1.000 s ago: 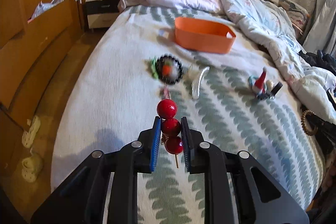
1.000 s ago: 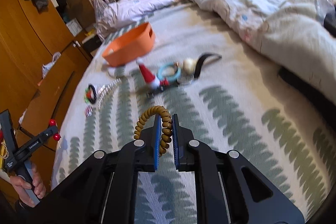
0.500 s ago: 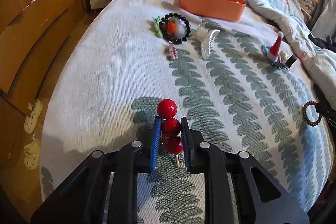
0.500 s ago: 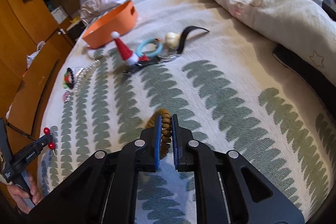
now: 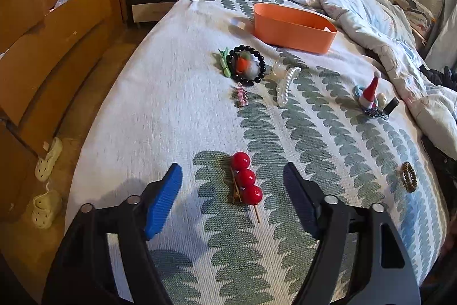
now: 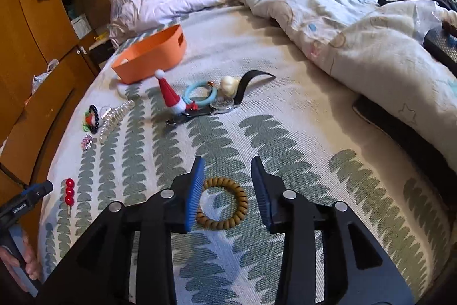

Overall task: Organize jewelry
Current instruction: 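Lower the red hairpin and open left tool while right tool releases the wooden bracelet, then move left tool to the black bead bracelet while right tool reaches the Santa-hat figure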

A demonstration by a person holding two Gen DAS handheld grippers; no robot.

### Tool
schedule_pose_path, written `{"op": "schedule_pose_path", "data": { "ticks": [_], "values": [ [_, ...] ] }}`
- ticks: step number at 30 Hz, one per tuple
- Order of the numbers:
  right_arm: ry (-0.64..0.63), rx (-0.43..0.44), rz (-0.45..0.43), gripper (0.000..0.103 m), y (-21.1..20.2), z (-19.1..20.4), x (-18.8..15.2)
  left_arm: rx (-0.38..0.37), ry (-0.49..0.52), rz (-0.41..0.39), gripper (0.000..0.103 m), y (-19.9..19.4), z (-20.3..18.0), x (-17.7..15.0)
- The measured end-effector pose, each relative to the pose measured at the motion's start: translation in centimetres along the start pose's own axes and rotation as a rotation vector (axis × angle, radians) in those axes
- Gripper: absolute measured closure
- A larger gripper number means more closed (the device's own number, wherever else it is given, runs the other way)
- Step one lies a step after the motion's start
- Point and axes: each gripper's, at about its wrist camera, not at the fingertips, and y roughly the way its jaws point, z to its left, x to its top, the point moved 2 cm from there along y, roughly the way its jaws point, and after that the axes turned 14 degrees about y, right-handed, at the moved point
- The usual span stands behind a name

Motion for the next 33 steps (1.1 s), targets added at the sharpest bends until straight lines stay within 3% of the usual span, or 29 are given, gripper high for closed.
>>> {"op": "schedule_pose_path", "data": {
  "ticks": [1,6,12,22,33],
  "values": [
    [-0.001,0.000,-0.005,0.062,-0.1,0.1,0.0,0.013,-0.003,-0.004,0.017,-0.1,0.0,0.0],
    [-0.020,0.008,-0.027,0.054,-0.7,0.8,-0.2,0.041,0.006,-0.033,0.010,-0.6,-0.4,0.3],
    [-0.050,0.008,-0.050,0.042,-0.9,1.8,-0.7,0.062,0.027,-0.047,0.006,-0.6,-0.7,0.4],
    [-0.059,0.016,-0.057,0.036,-0.8,2.2,-1.0,0.046,-0.011,-0.066,0.006,-0.8,0.0,0.8],
    [-0.067,0.014,-0.064,0.030,-1.0,2.3,-1.0,0.083,0.053,-0.097,0.006,-1.2,-1.6,1.1]
  ]
}}
